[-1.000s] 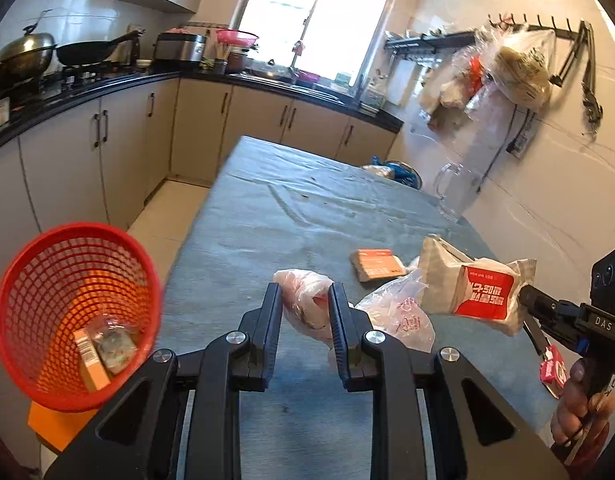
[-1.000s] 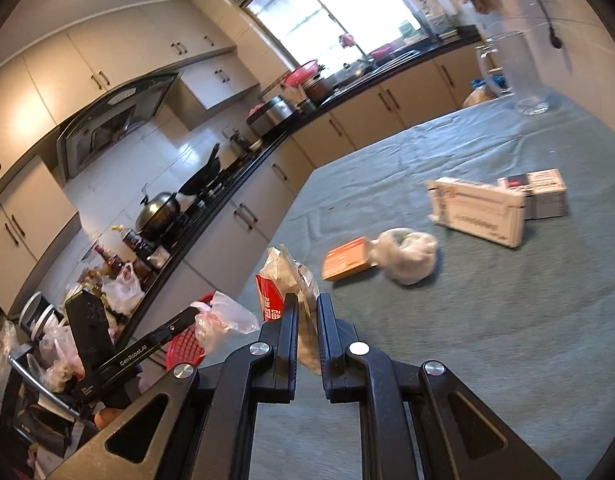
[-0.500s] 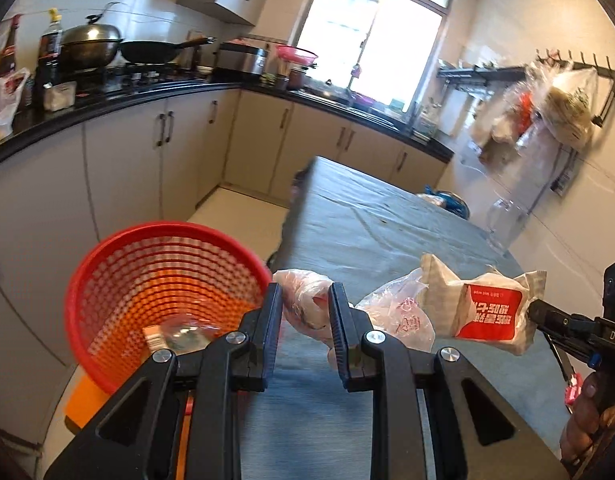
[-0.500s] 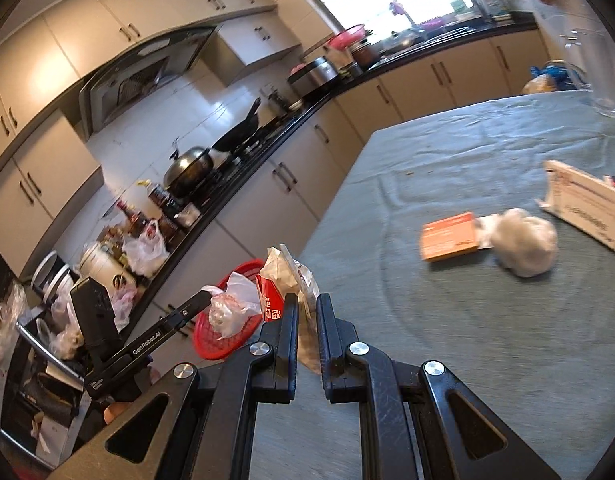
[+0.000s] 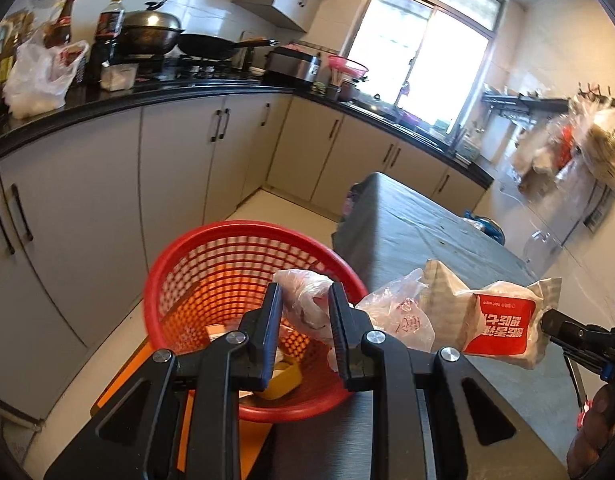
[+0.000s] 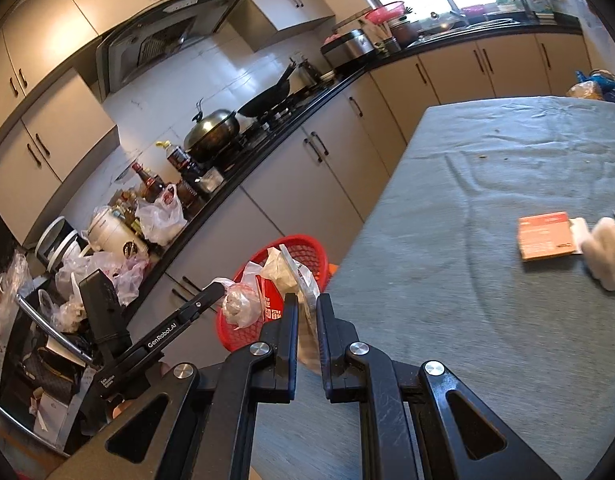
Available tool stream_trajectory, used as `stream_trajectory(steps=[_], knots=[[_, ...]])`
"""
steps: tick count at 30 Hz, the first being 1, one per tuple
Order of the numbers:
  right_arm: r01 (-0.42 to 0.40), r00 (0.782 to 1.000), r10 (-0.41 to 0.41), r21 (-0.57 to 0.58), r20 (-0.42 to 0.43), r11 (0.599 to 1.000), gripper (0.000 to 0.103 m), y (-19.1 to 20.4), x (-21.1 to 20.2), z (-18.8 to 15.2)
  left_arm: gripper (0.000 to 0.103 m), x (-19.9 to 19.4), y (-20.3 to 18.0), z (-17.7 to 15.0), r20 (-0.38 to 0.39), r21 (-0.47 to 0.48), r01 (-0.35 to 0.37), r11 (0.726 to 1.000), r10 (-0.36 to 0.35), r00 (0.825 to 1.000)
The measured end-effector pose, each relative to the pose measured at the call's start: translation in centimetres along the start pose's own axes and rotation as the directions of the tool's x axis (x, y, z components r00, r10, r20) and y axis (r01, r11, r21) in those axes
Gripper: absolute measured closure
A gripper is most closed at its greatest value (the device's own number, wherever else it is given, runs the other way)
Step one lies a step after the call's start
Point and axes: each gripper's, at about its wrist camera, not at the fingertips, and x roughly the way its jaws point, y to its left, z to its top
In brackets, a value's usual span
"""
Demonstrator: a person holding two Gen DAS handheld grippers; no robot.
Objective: Collect trash
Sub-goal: 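Carry both bags with both tools over the red basket, then open the left tool to drop the plastic bag while the right tool releases its bag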
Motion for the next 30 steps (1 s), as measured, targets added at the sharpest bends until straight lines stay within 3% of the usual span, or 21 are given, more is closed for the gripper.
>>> stream_trajectory(steps=[12,30], knots=[[0.004,0.999,-0.004,0.006,-0.037,1.000,0.093,1.3,3.8,0.7,0.080,0.8,3.1,-0.3,-0.005,-0.036,-0.080,0.996,0.080,0.997],[0.046,0.995,-0.046,-0.003,-0.086,0.999,0.093,1.6,8.0,0.2,0.080,2.7,3.9,-0.9,-0.025,-0.025,-0.143,0.989,0.142,0.990]])
